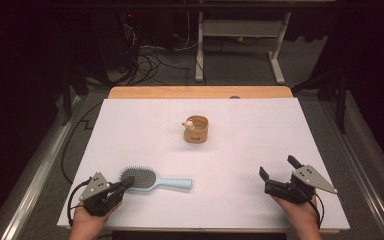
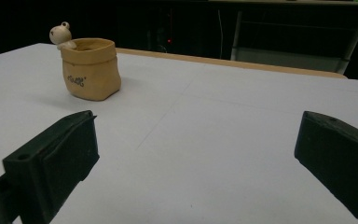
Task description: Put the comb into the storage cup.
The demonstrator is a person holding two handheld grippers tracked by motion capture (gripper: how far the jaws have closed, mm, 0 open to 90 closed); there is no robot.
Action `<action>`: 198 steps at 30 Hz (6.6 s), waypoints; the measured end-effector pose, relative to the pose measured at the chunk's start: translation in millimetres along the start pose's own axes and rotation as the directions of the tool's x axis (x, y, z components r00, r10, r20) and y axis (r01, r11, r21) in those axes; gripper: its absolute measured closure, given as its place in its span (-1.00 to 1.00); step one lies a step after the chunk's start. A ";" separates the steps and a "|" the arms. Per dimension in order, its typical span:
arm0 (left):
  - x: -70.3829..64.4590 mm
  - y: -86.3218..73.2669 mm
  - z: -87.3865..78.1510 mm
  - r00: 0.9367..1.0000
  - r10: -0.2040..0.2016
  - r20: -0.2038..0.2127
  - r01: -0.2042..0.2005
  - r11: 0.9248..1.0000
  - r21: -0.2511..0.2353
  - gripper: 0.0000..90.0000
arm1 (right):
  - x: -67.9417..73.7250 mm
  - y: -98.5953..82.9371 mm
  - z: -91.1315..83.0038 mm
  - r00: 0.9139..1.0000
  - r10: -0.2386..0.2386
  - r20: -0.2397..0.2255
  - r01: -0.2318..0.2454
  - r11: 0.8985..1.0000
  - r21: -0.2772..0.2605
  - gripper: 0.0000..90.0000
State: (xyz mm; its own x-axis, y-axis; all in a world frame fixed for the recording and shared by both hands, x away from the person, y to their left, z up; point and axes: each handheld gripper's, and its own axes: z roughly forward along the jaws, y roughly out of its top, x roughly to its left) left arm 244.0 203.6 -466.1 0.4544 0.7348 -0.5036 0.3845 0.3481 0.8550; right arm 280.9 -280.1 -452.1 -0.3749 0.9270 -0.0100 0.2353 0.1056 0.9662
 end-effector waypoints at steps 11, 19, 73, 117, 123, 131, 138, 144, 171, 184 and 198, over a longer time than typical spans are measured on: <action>9.2 -16.3 5.1 0.993 0.063 -0.100 -0.050 0.991 0.121 1.00 | 1.2 0.2 -1.2 1.000 0.001 0.002 -0.001 1.000 -0.001 -1.00; 14.5 -16.2 13.7 0.987 0.077 -0.143 -0.057 0.989 0.138 1.00 | 0.8 0.4 -1.3 1.000 0.003 0.002 -0.003 1.000 -0.003 -1.00; -21.6 8.8 97.3 0.998 -0.034 -0.058 0.039 0.995 0.089 1.00 | -0.1 -0.7 -1.3 1.000 0.013 0.006 -0.013 1.000 0.001 -1.00; -52.5 -27.1 118.9 0.996 0.092 0.015 -0.091 0.918 0.387 1.00 | -1.9 -1.6 -3.3 1.000 0.024 0.014 -0.024 1.000 0.003 -1.00; -44.4 -24.9 110.5 0.995 0.095 -0.011 -0.083 0.916 0.392 1.00 | -2.7 -1.9 -3.9 0.999 0.033 0.018 -0.033 0.999 0.002 -1.00; -34.5 -22.8 97.8 0.992 0.125 -0.034 -0.101 0.912 0.397 1.00 | -3.1 -2.4 -3.3 0.999 0.042 0.015 -0.042 0.999 0.003 -1.00; -23.9 -19.3 85.8 0.990 0.129 -0.056 -0.099 0.922 0.375 1.00 | -2.0 -2.0 -3.5 0.999 0.032 0.017 -0.032 0.999 0.001 -1.00; -19.8 -19.2 80.8 0.988 0.142 -0.067 -0.107 0.922 0.371 1.00 | -2.0 -2.1 -2.8 0.999 0.028 0.019 -0.028 1.000 0.004 -1.00; 12.5 -4.5 59.2 0.975 0.147 -0.167 -0.087 0.943 0.322 1.00 | -2.8 -1.5 -4.6 0.999 0.029 0.023 -0.029 1.000 -0.003 -1.00; 24.1 2.5 50.8 0.970 0.135 -0.204 -0.069 0.951 0.301 1.00 | -3.4 -1.3 -5.5 0.999 0.028 0.026 -0.028 1.000 -0.004 -1.00; 35.5 8.2 45.1 0.967 0.110 -0.231 -0.044 0.961 0.272 1.00 | -4.1 -1.4 -5.0 0.999 0.041 0.021 -0.041 0.999 -0.005 -1.00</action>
State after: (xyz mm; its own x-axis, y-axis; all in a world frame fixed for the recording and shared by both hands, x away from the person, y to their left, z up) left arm 299.4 206.3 -482.5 0.2961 0.8831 -0.3641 0.5681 0.1436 0.8103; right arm 277.6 -285.8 -452.1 -0.3462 0.9379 0.0241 0.2458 0.0659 0.9671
